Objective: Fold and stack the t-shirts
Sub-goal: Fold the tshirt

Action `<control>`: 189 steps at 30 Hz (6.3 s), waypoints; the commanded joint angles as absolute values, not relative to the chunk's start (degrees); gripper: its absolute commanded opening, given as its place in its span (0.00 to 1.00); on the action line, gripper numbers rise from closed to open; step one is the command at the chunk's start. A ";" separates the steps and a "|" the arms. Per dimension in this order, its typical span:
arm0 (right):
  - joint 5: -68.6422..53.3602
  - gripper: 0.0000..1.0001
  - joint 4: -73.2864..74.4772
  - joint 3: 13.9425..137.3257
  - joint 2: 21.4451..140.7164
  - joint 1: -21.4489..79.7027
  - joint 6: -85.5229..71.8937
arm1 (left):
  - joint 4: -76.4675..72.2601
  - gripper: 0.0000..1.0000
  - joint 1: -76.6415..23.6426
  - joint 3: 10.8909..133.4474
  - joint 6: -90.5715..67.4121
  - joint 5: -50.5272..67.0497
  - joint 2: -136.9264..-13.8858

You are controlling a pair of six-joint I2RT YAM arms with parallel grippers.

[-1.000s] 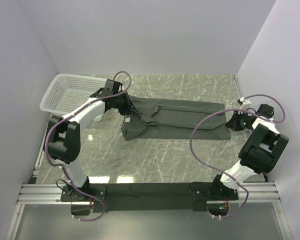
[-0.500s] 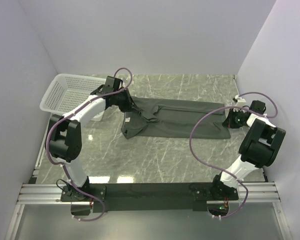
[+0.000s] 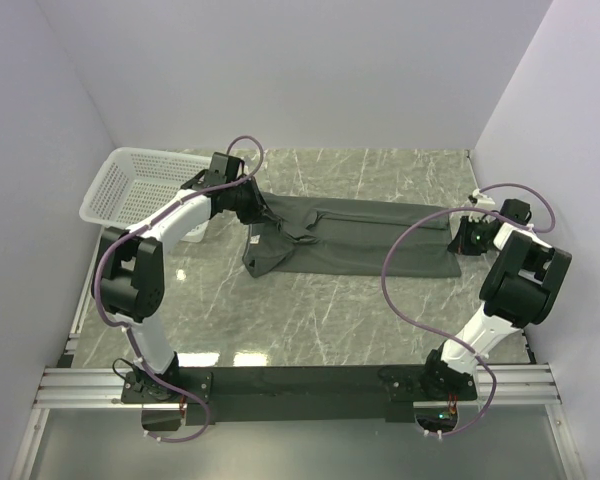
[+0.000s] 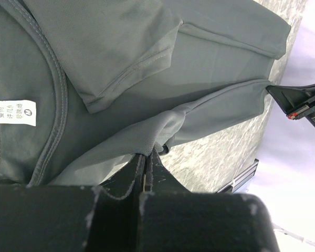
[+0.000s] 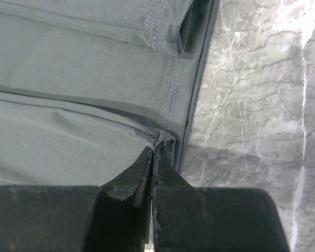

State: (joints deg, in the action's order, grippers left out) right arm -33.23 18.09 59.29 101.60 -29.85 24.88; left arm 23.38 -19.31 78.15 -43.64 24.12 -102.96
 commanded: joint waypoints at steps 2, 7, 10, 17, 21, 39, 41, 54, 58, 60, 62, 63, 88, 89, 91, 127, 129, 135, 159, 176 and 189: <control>-32.17 0.00 17.05 61.79 101.87 -29.53 24.08 | 21.53 0.01 -18.90 81.04 -42.63 24.17 -103.09; -32.17 0.00 16.96 61.70 101.87 -29.53 23.99 | 21.88 0.01 -18.72 81.65 -42.45 23.56 -104.06; -32.08 0.00 17.14 61.87 102.13 -29.53 23.91 | 21.97 0.01 -18.46 82.26 -42.45 23.47 -104.68; -32.17 0.00 17.31 61.87 102.48 -29.44 24.08 | 23.03 0.01 -18.46 84.90 -42.10 23.47 -106.78; -32.17 0.00 17.40 62.05 102.74 -29.44 24.08 | 23.82 0.01 -18.46 86.91 -41.66 23.55 -108.80; -32.08 0.00 17.49 62.14 103.53 -29.18 23.91 | 28.56 0.01 -18.19 97.55 -39.38 22.15 -118.20; -32.08 0.00 17.49 62.14 103.36 -29.09 23.82 | 29.44 0.01 -18.11 99.30 -39.20 22.15 -119.00; -31.38 0.00 16.79 61.96 103.54 -29.09 23.56 | 30.59 0.01 -18.02 102.92 -38.85 21.71 -122.61; -30.76 0.00 15.47 61.09 102.31 -29.09 22.85 | 30.76 0.01 -18.02 103.01 -38.67 21.18 -122.52; -31.20 0.00 14.59 60.47 101.78 -29.27 22.50 | 30.85 0.01 -17.93 102.83 -38.58 21.01 -122.52; -31.72 0.00 13.72 60.03 100.90 -29.62 22.24 | 30.76 0.01 -17.75 102.31 -38.50 20.92 -122.43; -31.82 0.00 13.80 59.94 100.64 -29.62 22.06 | 30.76 0.01 -17.75 102.13 -38.41 20.92 -122.43; -33.13 0.00 11.16 59.24 100.11 -29.97 20.22 | 28.92 0.01 -16.52 97.20 -38.76 20.30 -119.53; -33.22 0.00 10.99 59.15 100.02 -29.97 19.95 | 29.00 0.01 -16.52 97.38 -38.85 20.30 -119.79; -33.22 0.00 10.81 59.15 100.02 -30.06 19.69 | 29.27 0.01 -16.52 98.08 -38.76 20.30 -120.14; -35.24 0.41 15.46 60.03 94.66 -29.80 21.87 | 27.26 0.49 -16.44 106.88 -35.87 21.44 -118.24; -36.91 0.42 16.96 59.68 93.52 -29.62 23.63 | 25.76 0.49 -16.44 101.99 -34.37 21.36 -114.98; -42.53 0.43 22.93 57.83 90.36 -25.85 36.10 | 16.18 0.57 -16.61 77.67 -27.78 17.58 -94.34; -16.36 0.46 31.81 100.71 118.11 28.74 30.06 | 11.78 0.64 -23.64 40.87 -33.31 3.26 -68.64; -19.86 0.43 35.59 103.53 121.73 30.85 30.50 | 12.48 0.64 -24.08 40.52 -33.66 1.84 -68.38; -18.72 0.19 36.39 106.78 125.51 31.64 28.83 | 12.04 0.64 -24.26 40.17 -33.93 2.64 -68.99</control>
State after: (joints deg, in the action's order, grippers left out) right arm -18.87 36.10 103.68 124.53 31.27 29.69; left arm 13.98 -23.86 40.36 -33.32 2.68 -69.87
